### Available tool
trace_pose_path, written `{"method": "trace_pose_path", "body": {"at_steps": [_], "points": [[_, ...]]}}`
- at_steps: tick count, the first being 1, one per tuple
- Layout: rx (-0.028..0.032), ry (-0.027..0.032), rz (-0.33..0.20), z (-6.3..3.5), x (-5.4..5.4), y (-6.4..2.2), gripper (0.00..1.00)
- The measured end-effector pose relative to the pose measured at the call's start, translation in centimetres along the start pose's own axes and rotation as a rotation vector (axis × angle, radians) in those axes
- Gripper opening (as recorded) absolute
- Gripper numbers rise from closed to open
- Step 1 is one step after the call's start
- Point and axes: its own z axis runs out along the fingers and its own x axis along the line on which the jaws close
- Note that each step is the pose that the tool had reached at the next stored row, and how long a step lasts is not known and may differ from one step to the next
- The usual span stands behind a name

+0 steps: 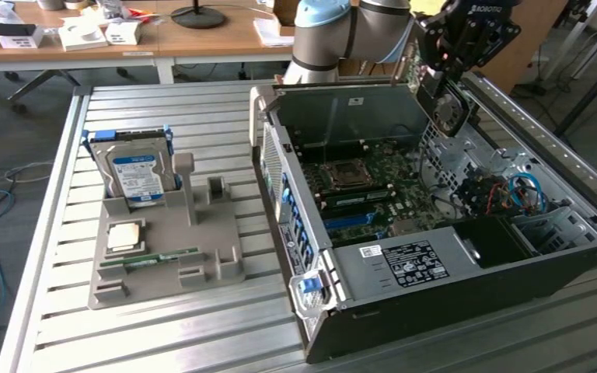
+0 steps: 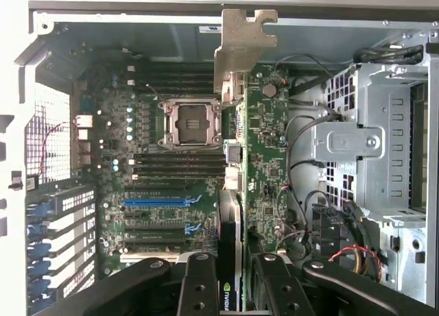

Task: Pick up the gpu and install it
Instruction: 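Insert the gpu into the slot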

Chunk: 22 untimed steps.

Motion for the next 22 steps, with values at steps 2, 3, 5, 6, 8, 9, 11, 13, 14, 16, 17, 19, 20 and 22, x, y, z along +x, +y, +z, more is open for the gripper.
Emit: {"method": "trace_pose_path", "body": {"at_steps": [2,3,5,6,8,9,11,13,14,16,17,19,20,22], "points": [[-0.0005,0.0014,-0.024,0.01,0.0,0.0,0.26],[-0.0008,0.0022,-0.037,0.01,0.0,0.0,0.26],[-0.0013,0.0041,-0.069,0.01,0.0,0.0,0.26],[-0.0017,0.005,-0.085,0.01,0.01,0.0,0.26],[-0.0023,0.0071,-0.12,0.02,0.01,0.0,0.26],[-0.0027,0.0083,-0.139,0.02,0.01,0.0,0.26],[-0.0033,0.0104,-0.175,0.02,0.01,0.0,0.26],[-0.0042,0.0124,-0.211,0.03,0.01,0.0,0.26],[-0.0045,0.0135,-0.229,0.03,0.01,0.0,0.26],[-0.0052,0.0157,-0.267,0.03,0.01,0.0,0.26],[-0.0056,0.0167,-0.285,0.04,0.01,0.0,0.26],[-0.0063,0.0189,-0.321,0.04,0.01,0.0,0.26],[-0.0066,0.0199,-0.339,0.04,0.01,0.0,0.26],[-0.0073,0.0221,-0.374,0.04,0.01,0.0,0.26]]}}
